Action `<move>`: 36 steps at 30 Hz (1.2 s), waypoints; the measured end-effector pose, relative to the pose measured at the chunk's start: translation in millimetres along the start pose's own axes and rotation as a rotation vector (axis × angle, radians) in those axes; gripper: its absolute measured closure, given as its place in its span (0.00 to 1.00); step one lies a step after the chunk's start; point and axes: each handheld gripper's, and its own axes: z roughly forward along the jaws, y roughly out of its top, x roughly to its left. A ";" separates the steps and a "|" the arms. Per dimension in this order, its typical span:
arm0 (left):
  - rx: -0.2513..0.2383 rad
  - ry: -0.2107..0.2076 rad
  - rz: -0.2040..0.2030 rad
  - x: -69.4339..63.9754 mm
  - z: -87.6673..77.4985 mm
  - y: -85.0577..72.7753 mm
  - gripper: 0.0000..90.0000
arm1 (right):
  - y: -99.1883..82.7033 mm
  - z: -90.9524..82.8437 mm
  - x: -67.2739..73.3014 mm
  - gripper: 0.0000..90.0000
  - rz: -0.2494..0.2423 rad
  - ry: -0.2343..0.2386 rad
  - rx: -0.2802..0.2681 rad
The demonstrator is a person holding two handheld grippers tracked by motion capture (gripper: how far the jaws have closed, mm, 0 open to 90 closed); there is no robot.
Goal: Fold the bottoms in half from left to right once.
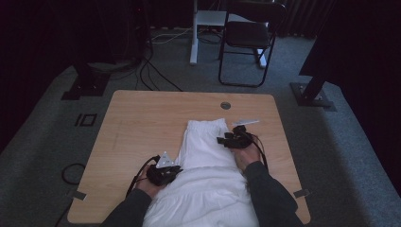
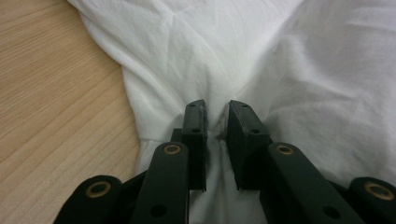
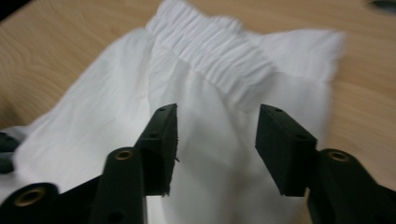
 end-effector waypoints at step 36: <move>-0.002 -0.020 -0.016 1.7 -1.2 2.8 0.68 | 10.5 47.2 -33.4 0.61 -0.067 -0.181 0.069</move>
